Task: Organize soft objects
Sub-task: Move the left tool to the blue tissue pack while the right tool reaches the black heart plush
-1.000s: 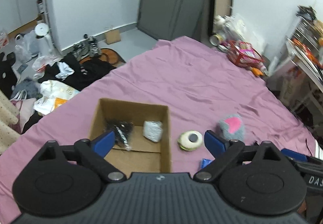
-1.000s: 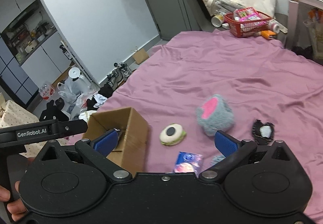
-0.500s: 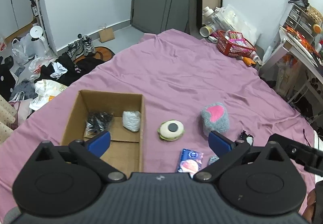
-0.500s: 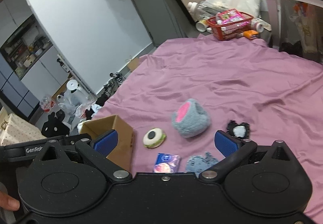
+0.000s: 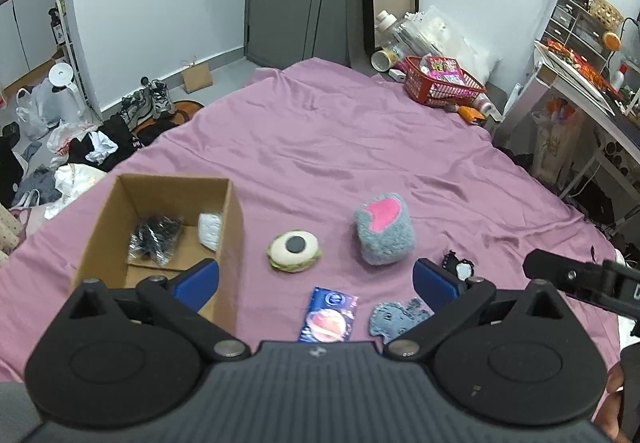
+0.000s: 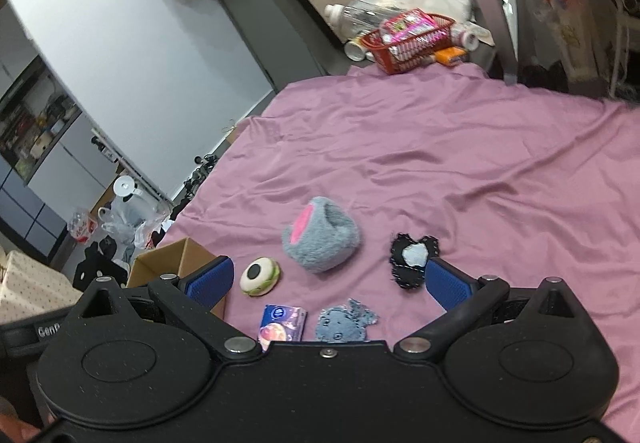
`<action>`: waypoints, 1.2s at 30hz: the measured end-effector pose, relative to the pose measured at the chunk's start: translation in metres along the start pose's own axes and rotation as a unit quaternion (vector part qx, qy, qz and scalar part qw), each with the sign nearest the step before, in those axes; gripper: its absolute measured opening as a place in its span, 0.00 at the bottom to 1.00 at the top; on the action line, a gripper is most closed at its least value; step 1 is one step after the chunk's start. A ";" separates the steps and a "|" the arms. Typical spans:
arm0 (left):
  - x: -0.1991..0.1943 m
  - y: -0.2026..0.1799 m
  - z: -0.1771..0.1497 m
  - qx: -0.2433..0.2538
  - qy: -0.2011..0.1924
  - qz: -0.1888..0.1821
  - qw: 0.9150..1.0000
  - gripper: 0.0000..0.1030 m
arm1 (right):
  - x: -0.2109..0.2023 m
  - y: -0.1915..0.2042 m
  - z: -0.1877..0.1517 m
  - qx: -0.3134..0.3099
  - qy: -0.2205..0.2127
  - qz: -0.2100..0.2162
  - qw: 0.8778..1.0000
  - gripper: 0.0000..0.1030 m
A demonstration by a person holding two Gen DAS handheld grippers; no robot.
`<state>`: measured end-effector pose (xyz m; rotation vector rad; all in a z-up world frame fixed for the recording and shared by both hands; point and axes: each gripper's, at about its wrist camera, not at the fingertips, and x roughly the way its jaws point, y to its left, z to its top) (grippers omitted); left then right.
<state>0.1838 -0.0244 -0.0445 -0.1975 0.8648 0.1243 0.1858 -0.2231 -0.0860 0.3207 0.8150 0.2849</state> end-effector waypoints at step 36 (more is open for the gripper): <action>0.134 -0.017 -0.052 -0.051 0.105 0.053 0.992 0.77 | 0.078 -0.079 0.010 0.167 0.077 0.016 0.983 0.94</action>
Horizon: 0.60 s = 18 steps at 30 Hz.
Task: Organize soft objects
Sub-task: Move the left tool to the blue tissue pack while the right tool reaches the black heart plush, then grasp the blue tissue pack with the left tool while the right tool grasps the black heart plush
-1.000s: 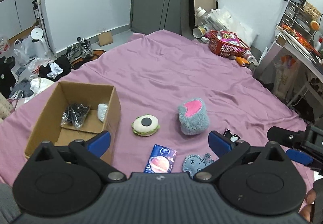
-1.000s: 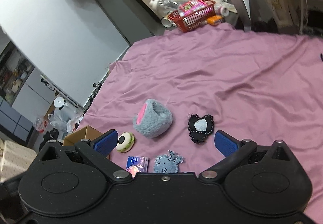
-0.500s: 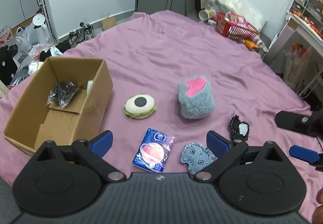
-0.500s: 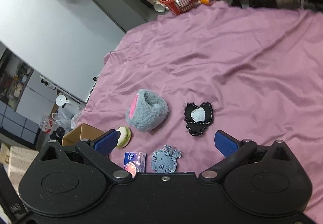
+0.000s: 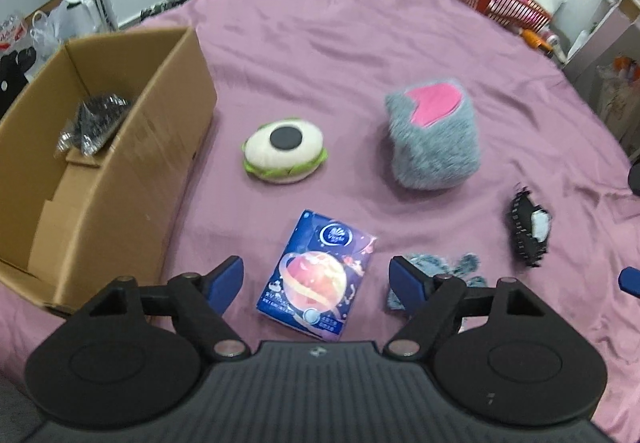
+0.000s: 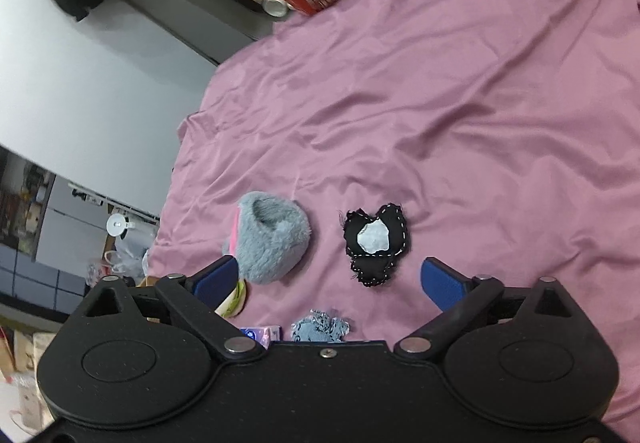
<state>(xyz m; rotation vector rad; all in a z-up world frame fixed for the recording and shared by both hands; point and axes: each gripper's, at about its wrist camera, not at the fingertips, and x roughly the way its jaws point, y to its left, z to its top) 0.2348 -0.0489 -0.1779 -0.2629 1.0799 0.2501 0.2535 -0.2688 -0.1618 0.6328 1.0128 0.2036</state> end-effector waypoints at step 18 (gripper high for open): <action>0.038 0.002 0.011 -0.009 0.030 0.004 1.000 0.50 | 0.075 -0.001 0.010 0.008 0.046 -0.073 0.996 0.80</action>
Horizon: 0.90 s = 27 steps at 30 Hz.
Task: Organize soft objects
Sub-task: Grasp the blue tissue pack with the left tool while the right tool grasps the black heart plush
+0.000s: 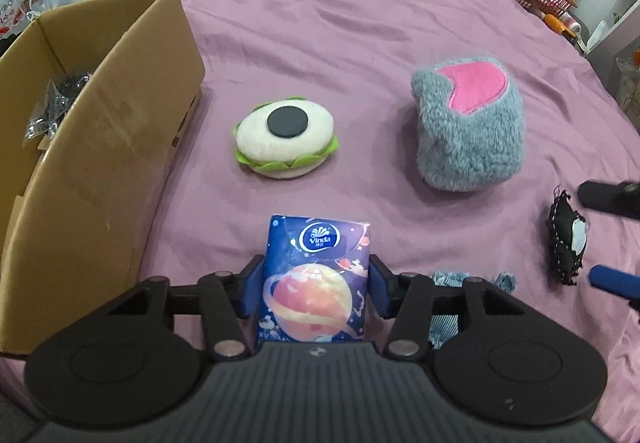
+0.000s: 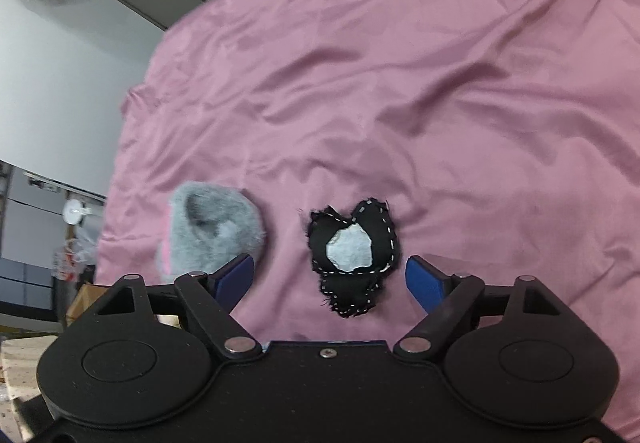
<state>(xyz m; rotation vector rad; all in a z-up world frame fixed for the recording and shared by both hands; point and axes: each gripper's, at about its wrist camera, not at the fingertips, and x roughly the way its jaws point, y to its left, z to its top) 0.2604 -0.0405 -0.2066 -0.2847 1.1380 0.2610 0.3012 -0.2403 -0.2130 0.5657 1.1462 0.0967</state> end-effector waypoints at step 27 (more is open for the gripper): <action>-0.071 0.038 -0.002 -0.017 -0.059 -0.035 0.997 0.50 | -0.044 0.031 -0.031 -0.075 -0.088 -0.045 0.992 0.35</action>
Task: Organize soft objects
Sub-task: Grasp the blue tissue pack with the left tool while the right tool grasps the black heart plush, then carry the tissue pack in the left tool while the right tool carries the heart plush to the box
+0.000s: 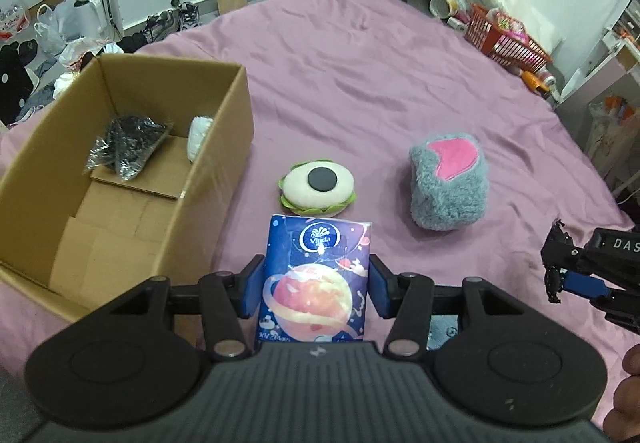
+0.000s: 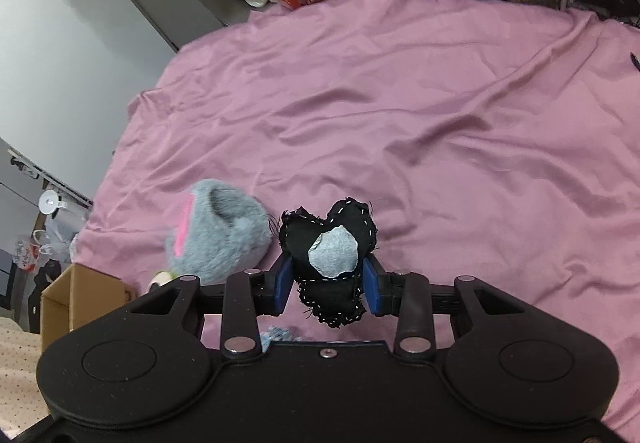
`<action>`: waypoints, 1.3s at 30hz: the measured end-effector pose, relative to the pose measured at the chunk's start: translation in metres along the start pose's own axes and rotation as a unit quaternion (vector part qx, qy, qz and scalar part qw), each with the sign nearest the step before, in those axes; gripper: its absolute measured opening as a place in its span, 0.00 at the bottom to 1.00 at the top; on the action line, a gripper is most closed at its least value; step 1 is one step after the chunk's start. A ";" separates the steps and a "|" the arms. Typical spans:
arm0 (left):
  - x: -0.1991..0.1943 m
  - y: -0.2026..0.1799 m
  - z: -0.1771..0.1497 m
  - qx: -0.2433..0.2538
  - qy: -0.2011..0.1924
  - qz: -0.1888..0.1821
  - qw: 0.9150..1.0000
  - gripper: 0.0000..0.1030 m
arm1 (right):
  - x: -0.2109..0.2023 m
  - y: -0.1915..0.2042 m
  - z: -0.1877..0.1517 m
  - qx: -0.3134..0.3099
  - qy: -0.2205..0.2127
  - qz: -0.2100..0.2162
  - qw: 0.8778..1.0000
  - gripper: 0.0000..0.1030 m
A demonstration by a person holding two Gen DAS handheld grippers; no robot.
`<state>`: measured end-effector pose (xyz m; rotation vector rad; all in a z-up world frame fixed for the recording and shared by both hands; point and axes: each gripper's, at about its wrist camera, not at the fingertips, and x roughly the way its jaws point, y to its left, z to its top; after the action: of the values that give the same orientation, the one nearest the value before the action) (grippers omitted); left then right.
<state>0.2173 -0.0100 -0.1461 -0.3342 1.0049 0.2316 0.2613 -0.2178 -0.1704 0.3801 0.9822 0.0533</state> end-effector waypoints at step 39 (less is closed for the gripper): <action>-0.094 0.061 0.029 -0.022 -0.084 -0.024 0.996 0.50 | -0.097 0.107 -0.055 -0.119 -0.126 0.090 0.981 0.35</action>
<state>0.1706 0.0540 -0.0613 -0.3720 0.8264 0.2344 0.1758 -0.1226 -0.0834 0.2460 0.6805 0.2781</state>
